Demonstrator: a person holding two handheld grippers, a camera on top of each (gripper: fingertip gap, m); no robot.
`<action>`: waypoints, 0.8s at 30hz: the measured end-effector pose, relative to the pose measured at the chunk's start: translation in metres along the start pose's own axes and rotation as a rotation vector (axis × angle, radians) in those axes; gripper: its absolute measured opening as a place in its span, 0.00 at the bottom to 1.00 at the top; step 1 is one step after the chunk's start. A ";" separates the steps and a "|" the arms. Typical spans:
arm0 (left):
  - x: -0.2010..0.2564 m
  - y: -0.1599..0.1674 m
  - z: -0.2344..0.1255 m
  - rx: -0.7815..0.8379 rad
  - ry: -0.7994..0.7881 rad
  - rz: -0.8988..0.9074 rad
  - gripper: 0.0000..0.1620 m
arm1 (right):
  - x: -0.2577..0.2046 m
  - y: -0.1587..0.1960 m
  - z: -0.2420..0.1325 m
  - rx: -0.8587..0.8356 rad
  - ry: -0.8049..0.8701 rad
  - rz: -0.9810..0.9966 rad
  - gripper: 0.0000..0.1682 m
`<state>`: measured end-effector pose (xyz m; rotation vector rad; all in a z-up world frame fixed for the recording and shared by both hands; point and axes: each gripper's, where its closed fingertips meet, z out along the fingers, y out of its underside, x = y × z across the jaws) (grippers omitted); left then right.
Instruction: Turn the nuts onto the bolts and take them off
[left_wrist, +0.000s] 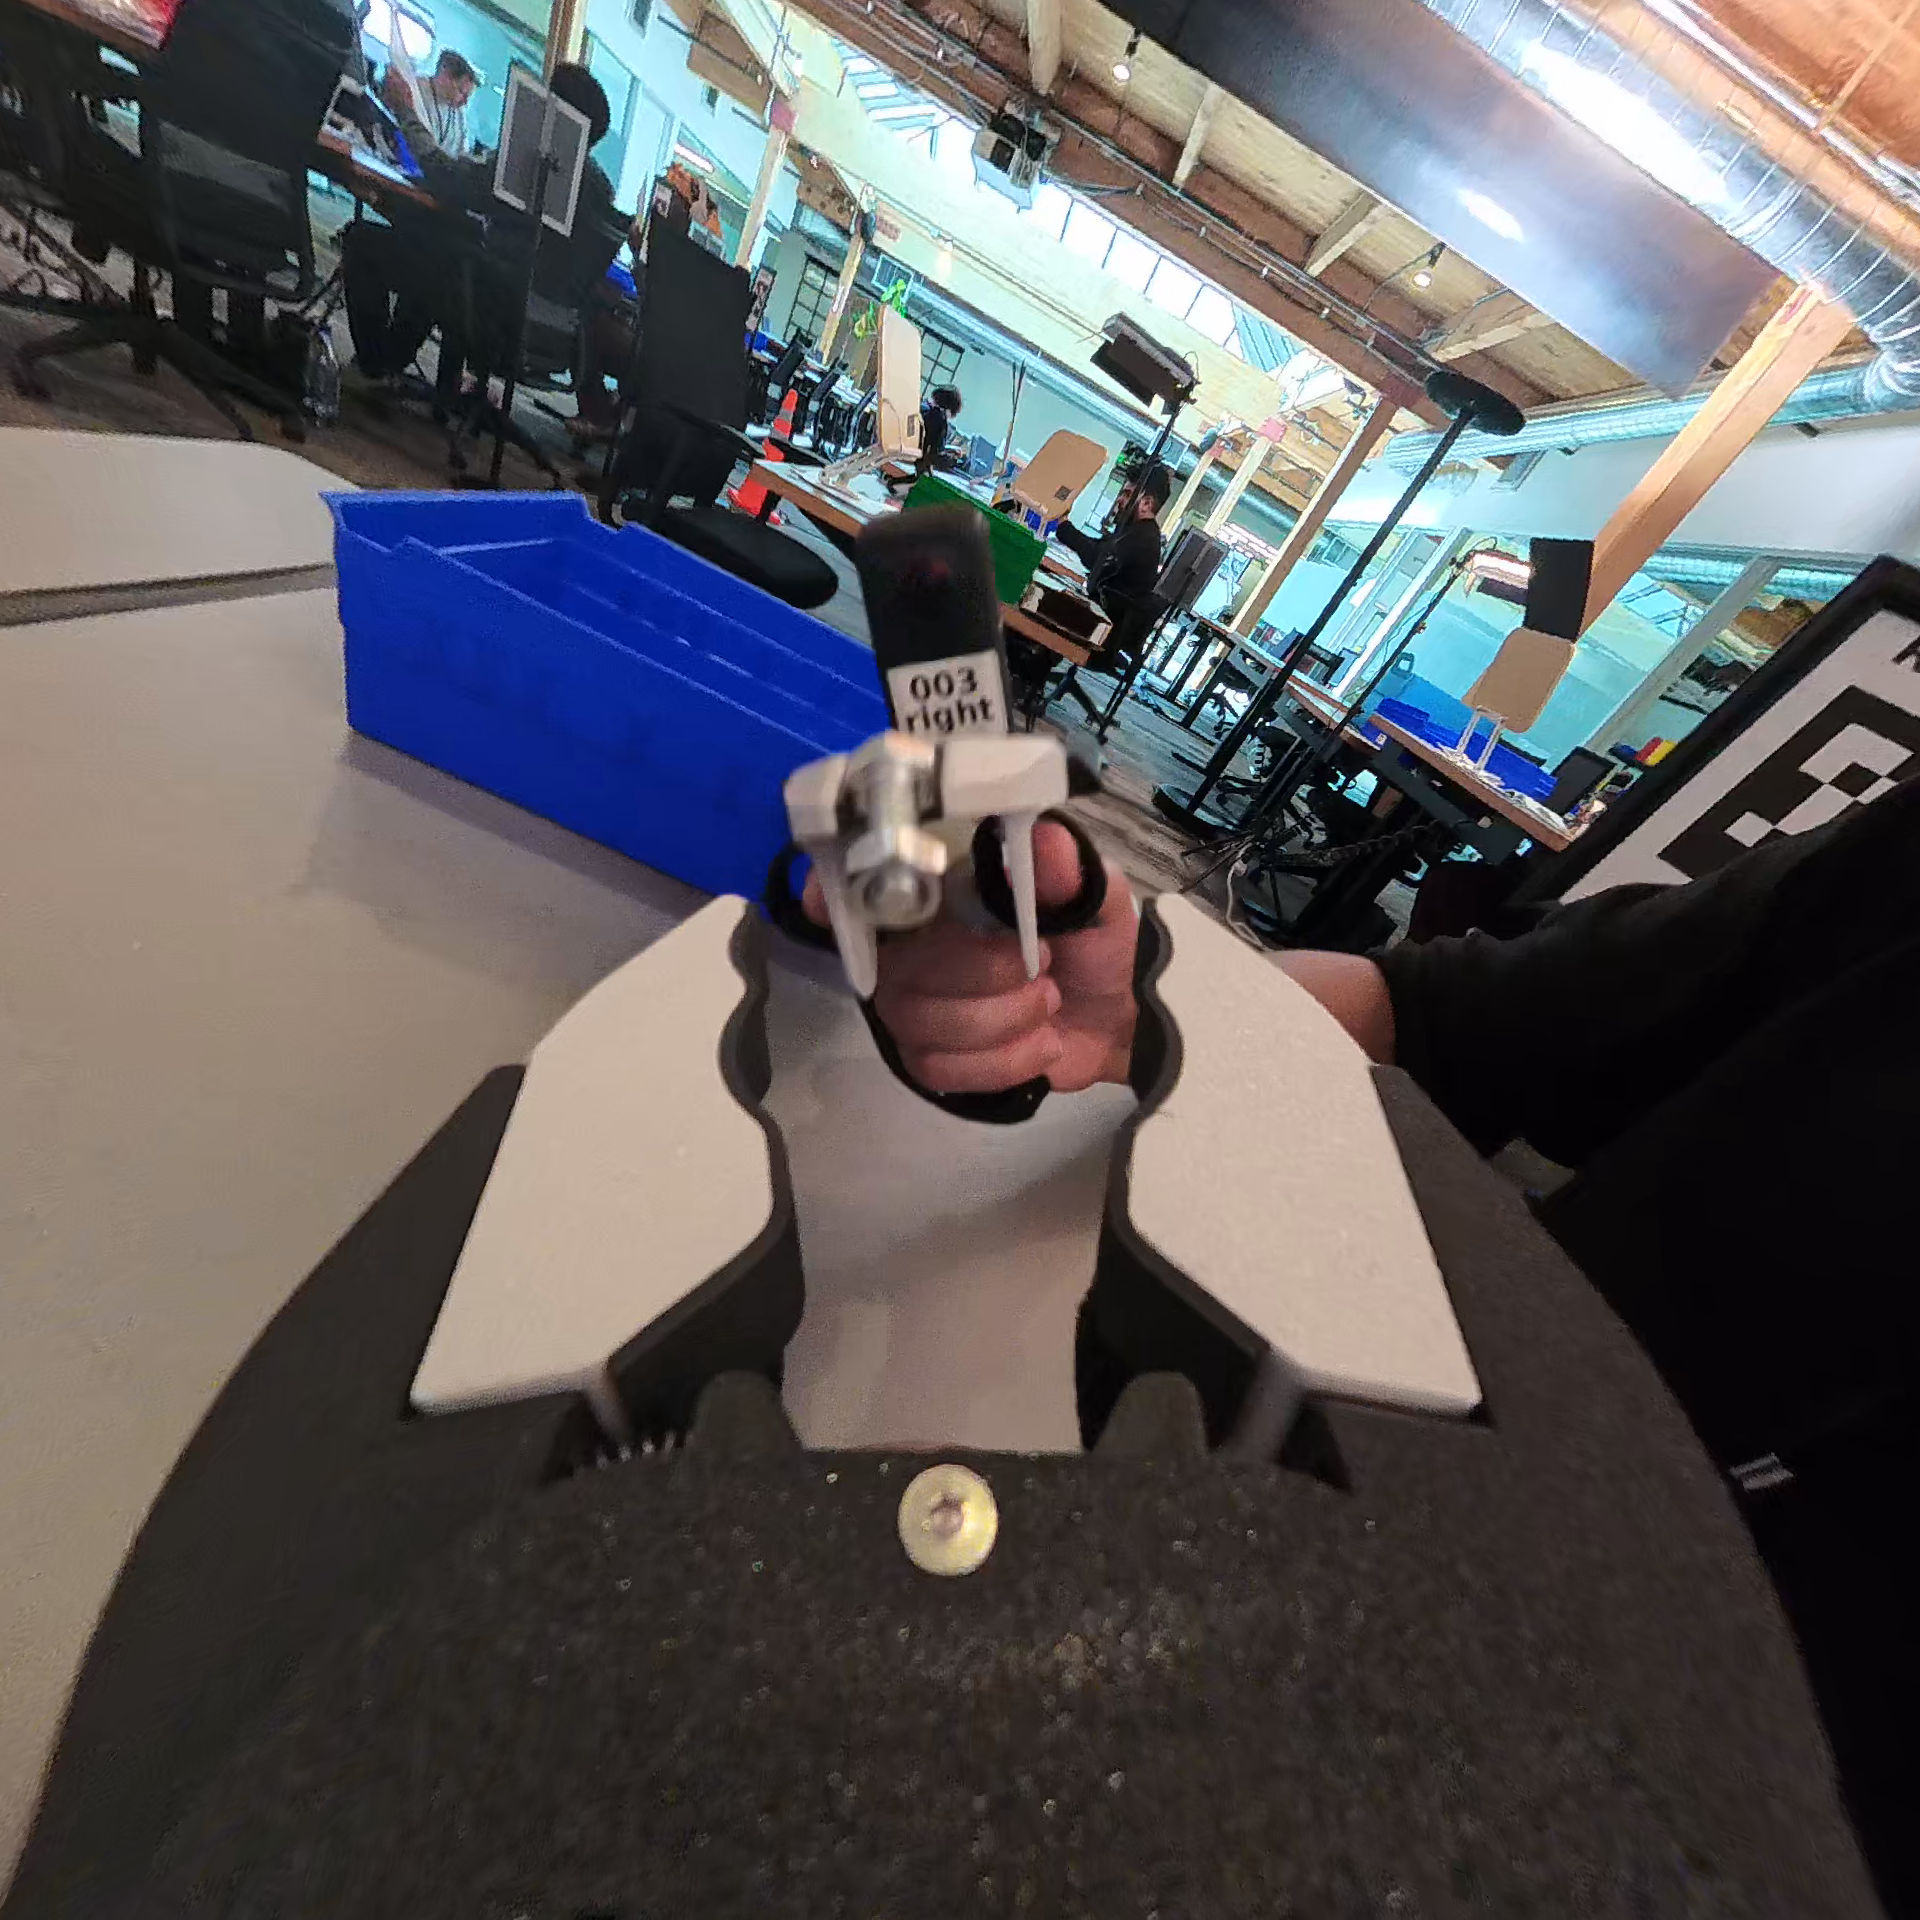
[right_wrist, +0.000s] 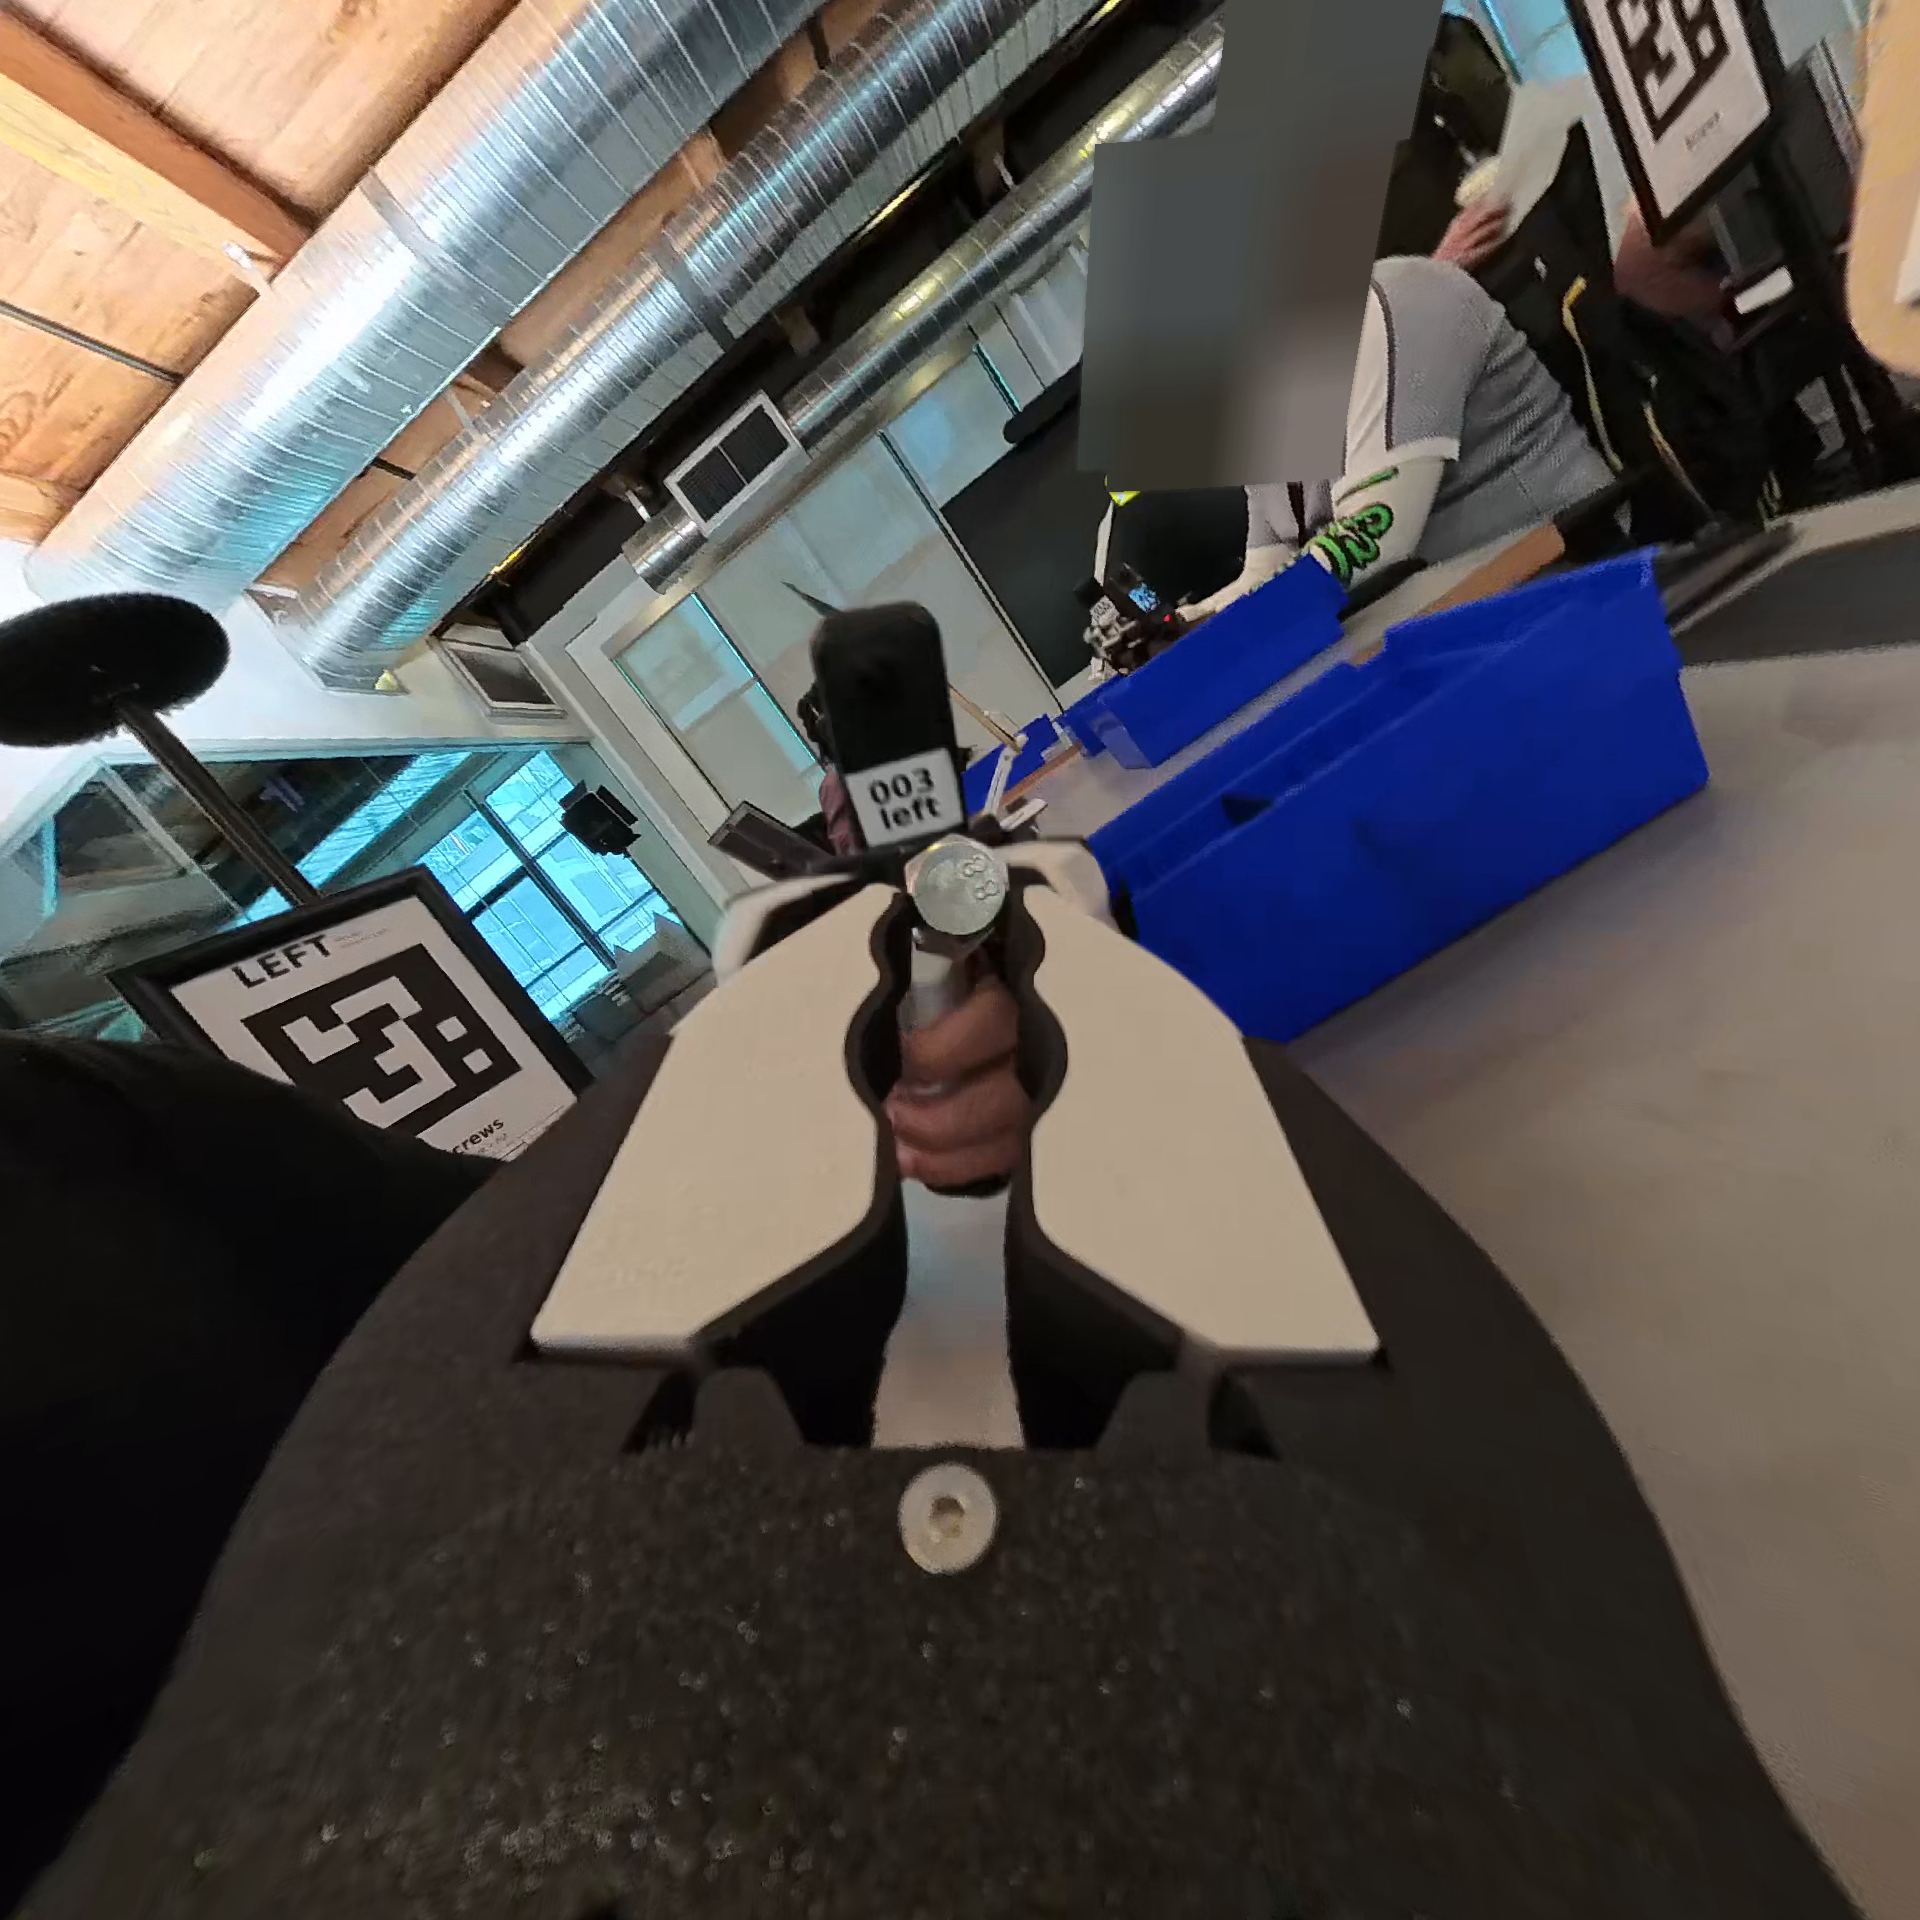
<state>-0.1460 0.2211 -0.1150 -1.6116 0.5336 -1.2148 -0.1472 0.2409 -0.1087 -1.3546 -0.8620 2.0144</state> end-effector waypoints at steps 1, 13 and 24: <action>0.000 0.002 0.001 -0.006 0.006 -0.007 0.41 | -0.001 -0.004 0.002 0.001 -0.003 -0.012 0.10; 0.000 0.003 0.002 -0.014 0.004 0.011 0.41 | 0.003 0.001 0.000 -0.010 0.012 -0.011 0.10; -0.002 -0.010 -0.007 0.026 -0.032 0.054 0.39 | 0.011 0.014 -0.004 -0.031 0.038 0.005 0.10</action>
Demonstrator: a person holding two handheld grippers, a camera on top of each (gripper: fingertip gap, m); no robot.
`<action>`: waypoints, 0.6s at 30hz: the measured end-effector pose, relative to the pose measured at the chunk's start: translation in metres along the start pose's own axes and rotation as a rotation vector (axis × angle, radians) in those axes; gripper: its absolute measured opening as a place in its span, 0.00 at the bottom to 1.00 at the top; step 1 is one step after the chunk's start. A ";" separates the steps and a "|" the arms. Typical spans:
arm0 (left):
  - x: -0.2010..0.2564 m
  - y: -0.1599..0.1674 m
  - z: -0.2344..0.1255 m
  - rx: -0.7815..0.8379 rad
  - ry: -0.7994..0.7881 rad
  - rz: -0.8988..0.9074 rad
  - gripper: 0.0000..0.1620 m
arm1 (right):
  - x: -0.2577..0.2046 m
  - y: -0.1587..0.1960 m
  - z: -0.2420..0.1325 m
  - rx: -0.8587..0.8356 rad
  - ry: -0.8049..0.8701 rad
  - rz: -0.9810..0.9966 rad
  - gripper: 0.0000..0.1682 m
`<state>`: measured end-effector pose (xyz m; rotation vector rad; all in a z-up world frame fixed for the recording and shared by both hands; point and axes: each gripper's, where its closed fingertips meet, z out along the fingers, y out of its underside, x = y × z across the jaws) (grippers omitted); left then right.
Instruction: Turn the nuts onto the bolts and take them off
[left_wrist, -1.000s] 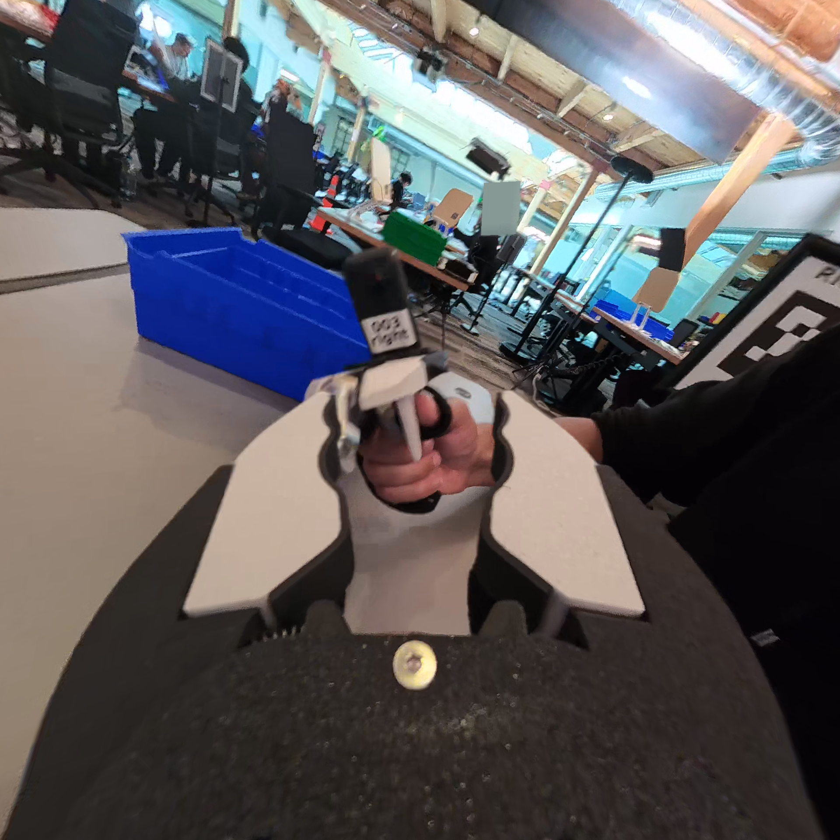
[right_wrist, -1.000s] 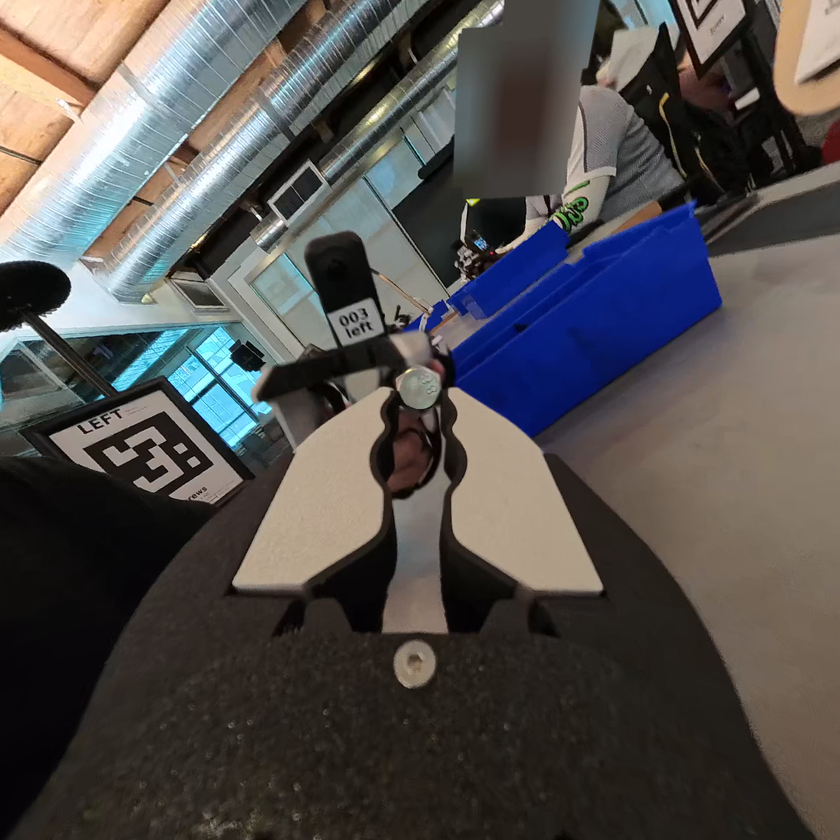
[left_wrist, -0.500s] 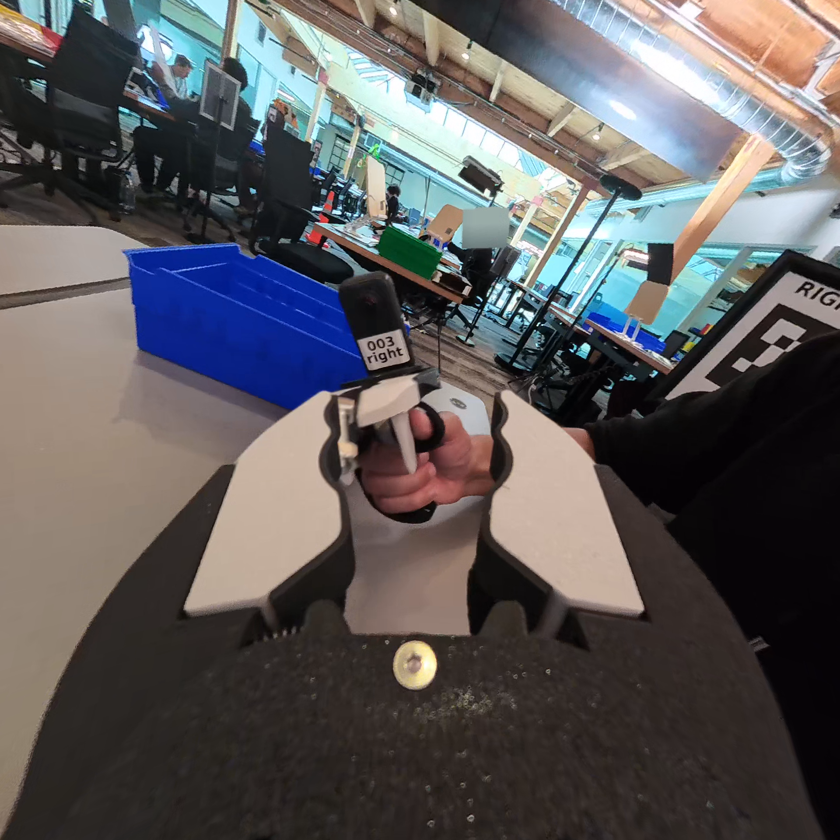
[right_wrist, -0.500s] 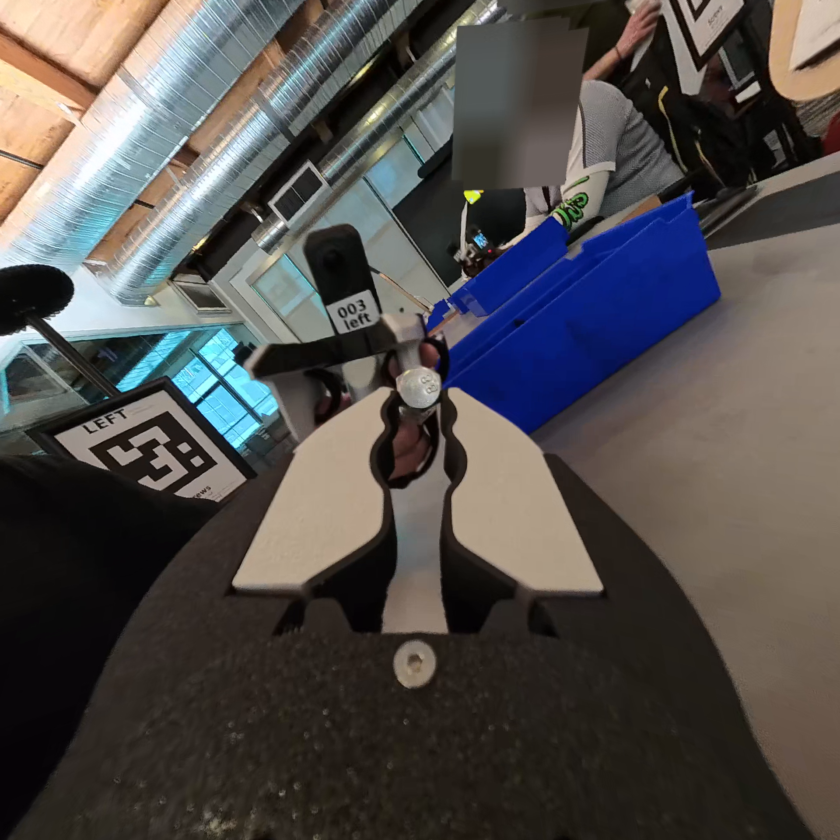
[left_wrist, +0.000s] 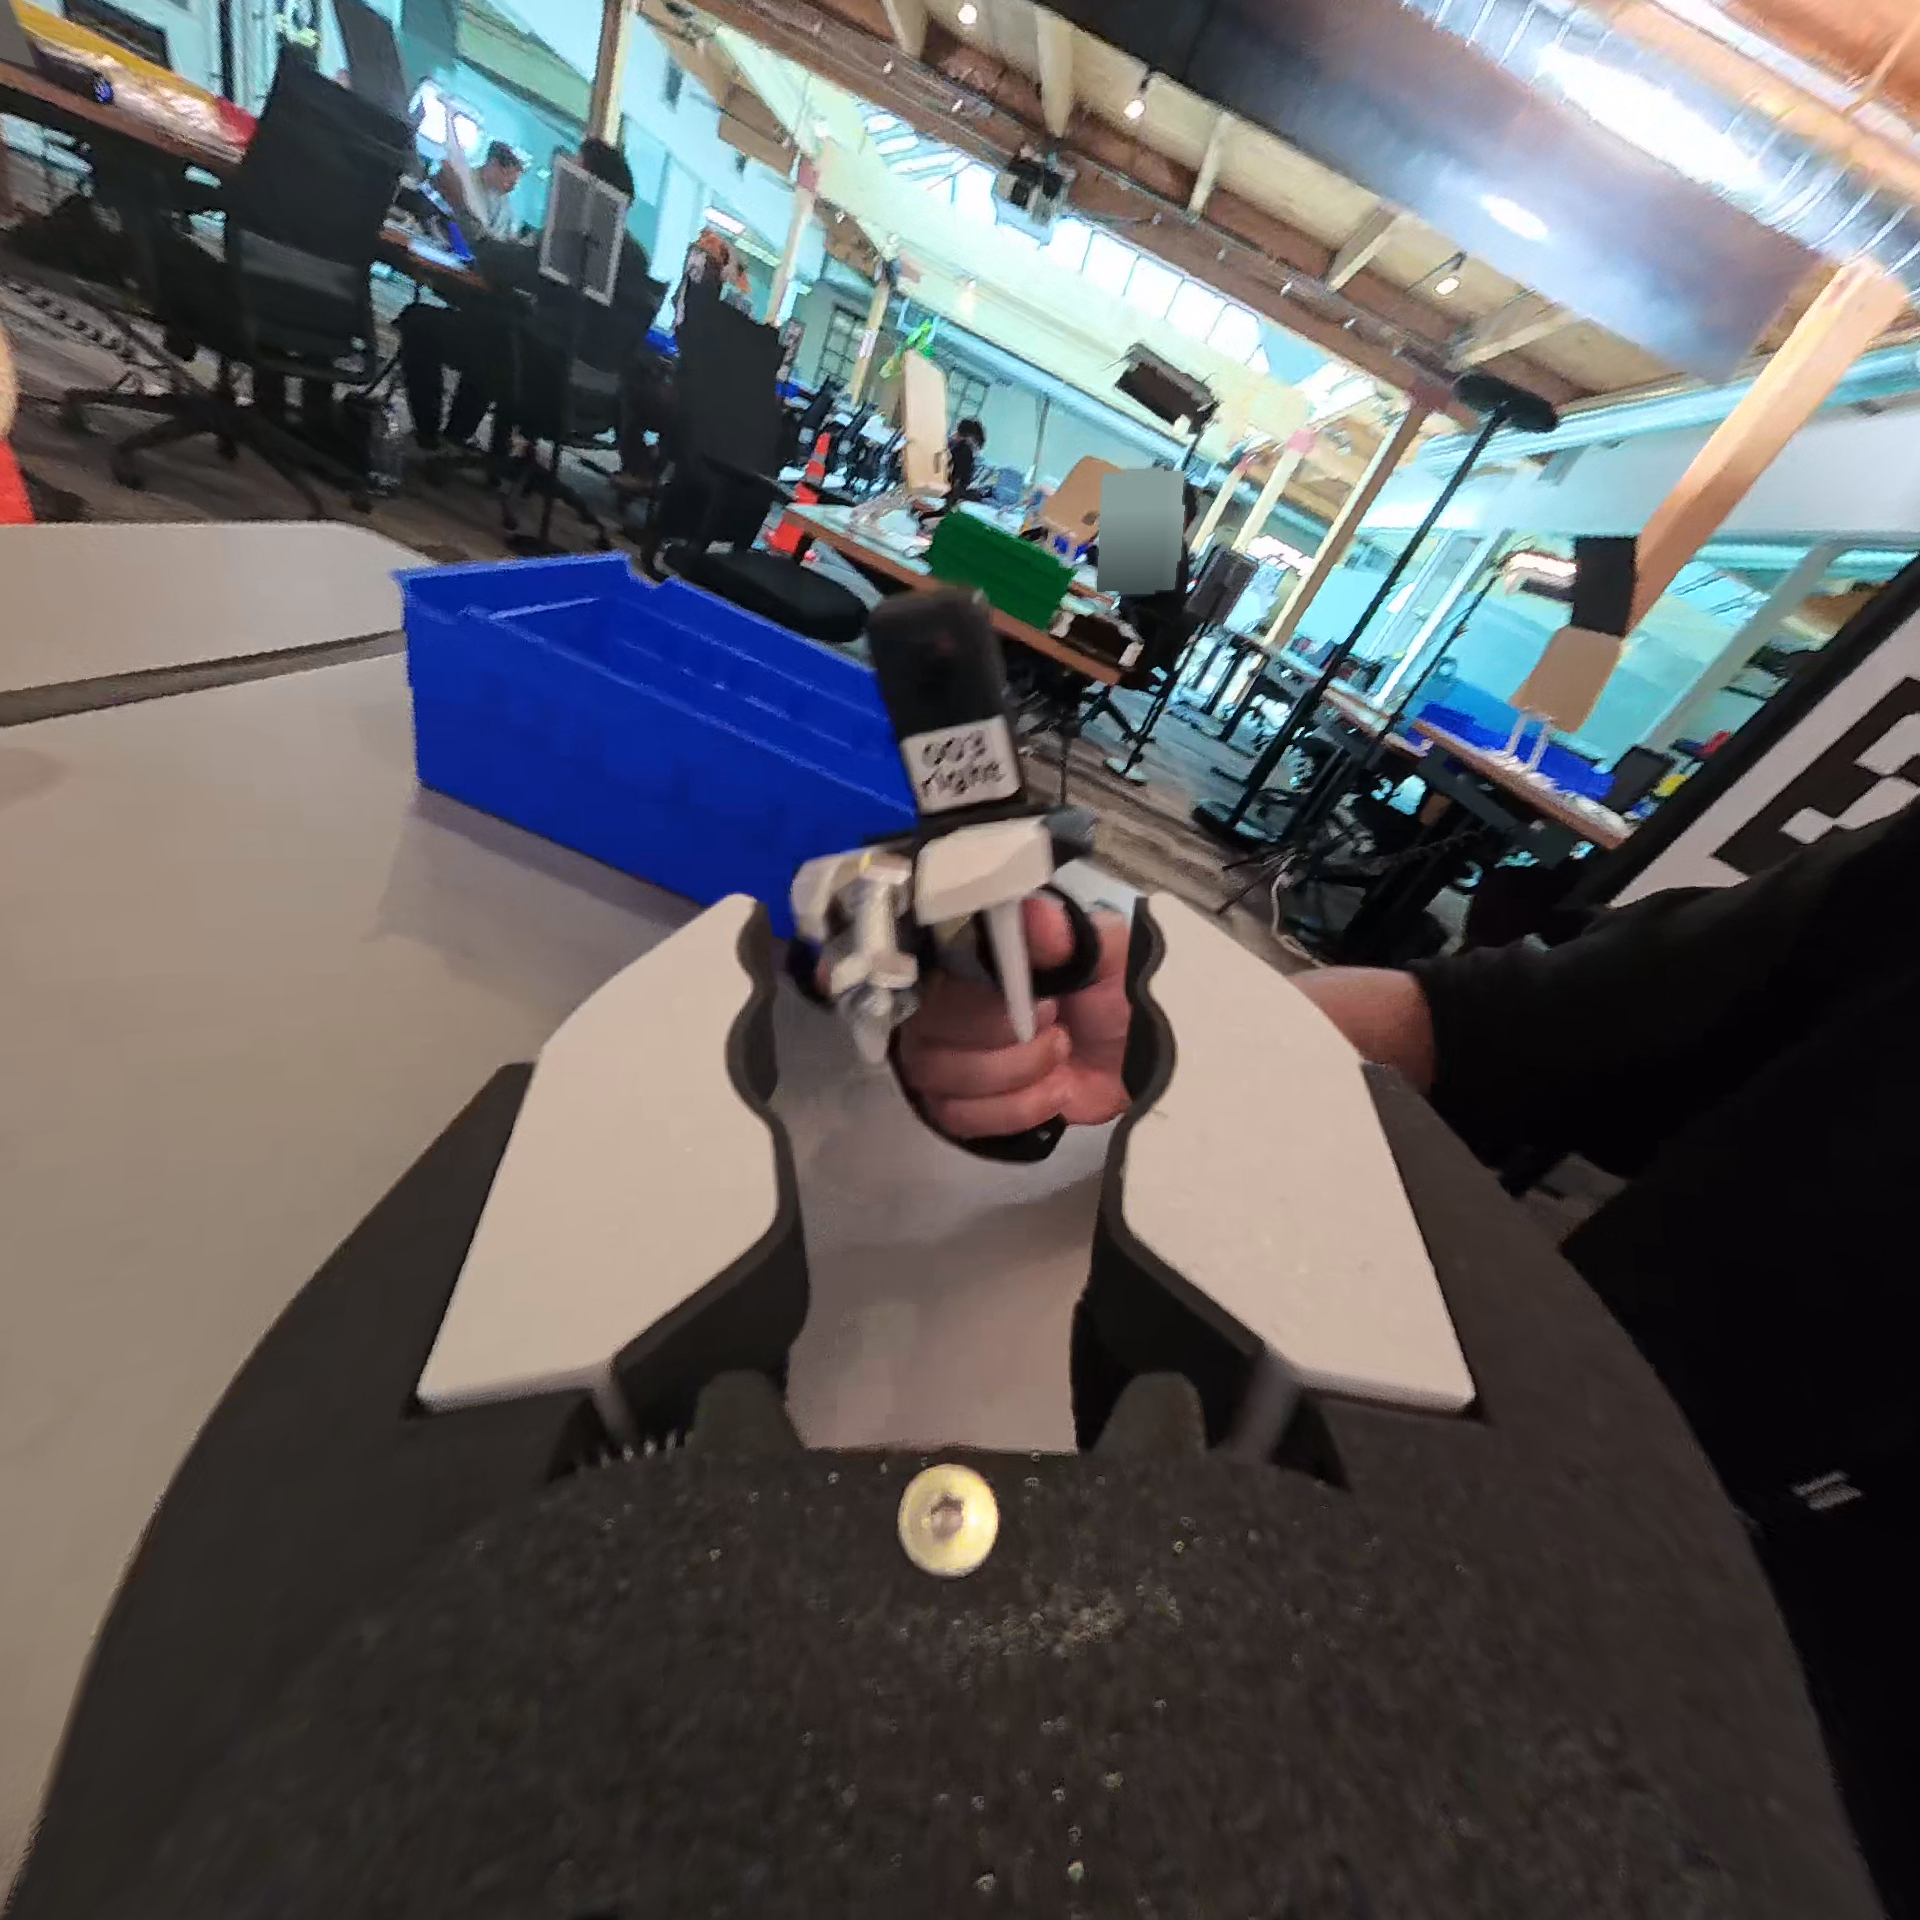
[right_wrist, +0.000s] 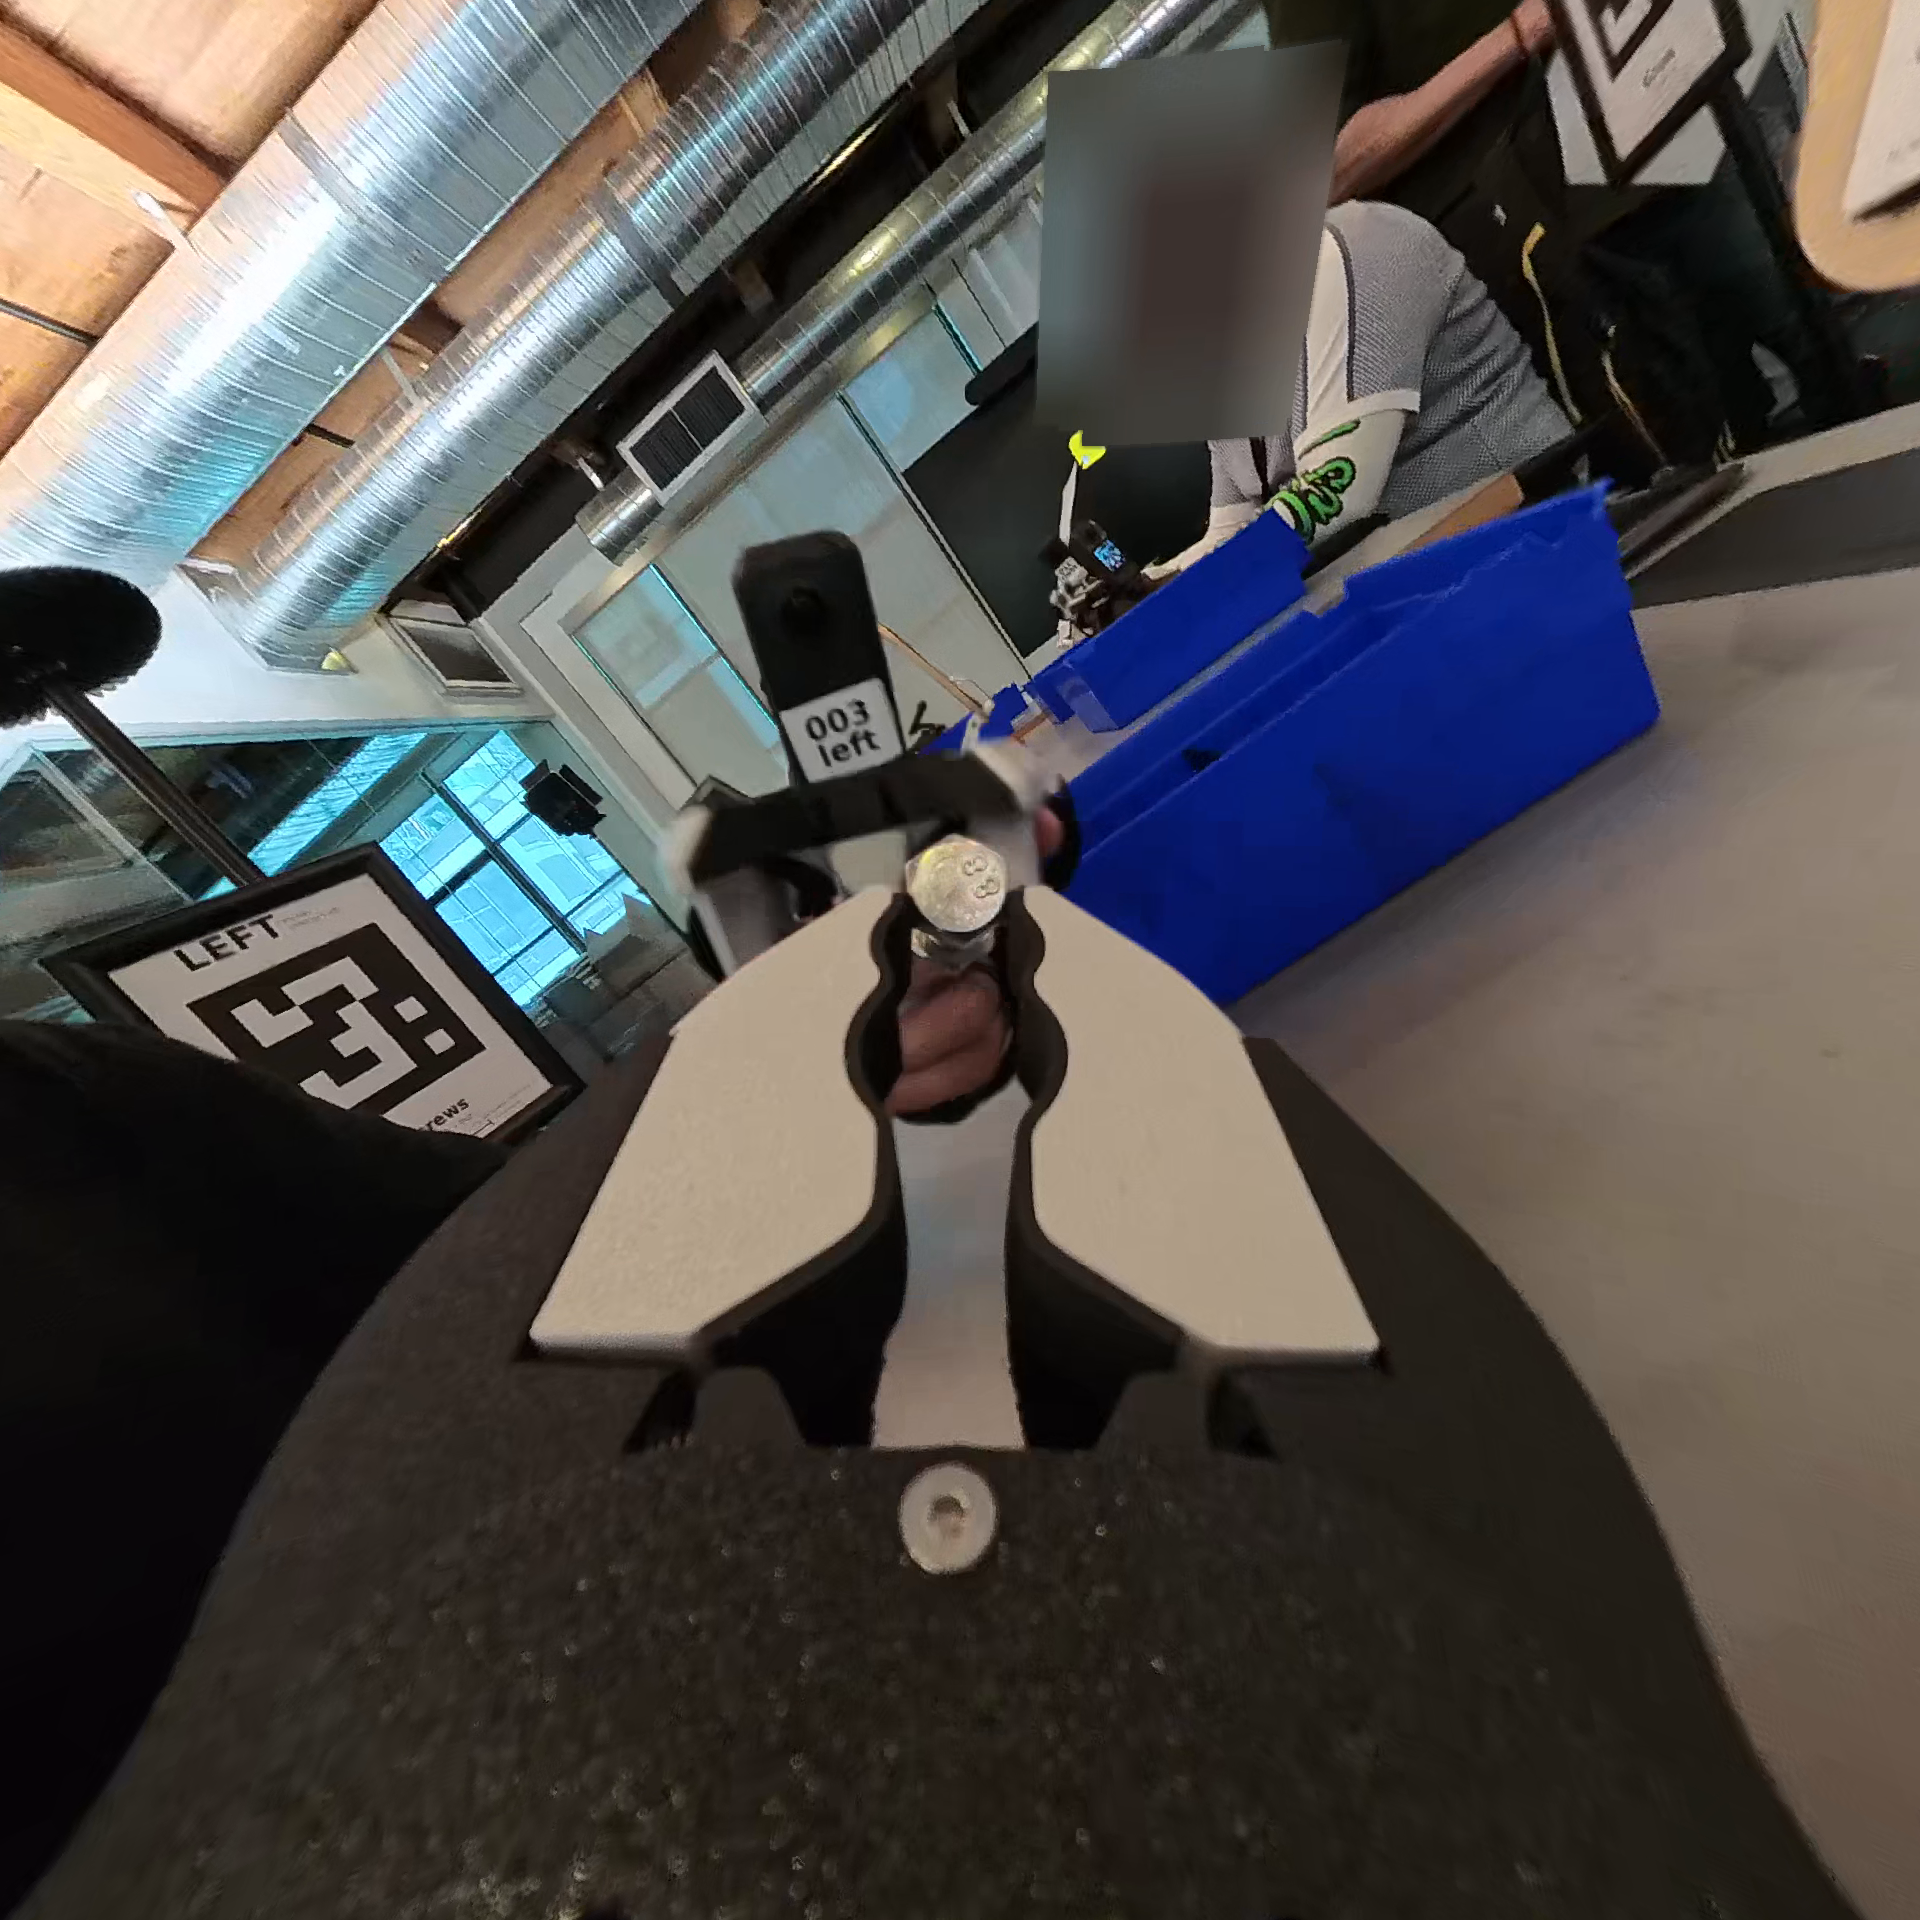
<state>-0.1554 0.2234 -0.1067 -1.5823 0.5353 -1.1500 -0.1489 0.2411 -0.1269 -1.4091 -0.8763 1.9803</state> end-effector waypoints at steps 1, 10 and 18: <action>-0.003 0.006 0.002 -0.018 -0.008 -0.006 0.40 | -0.003 -0.004 0.003 0.001 -0.008 -0.015 0.10; 0.009 -0.002 0.002 -0.002 0.040 -0.007 0.40 | 0.015 0.008 -0.002 -0.028 0.048 -0.009 0.10; -0.004 0.026 0.015 -0.099 -0.006 -0.010 0.41 | 0.001 -0.007 0.012 -0.016 0.003 -0.042 0.10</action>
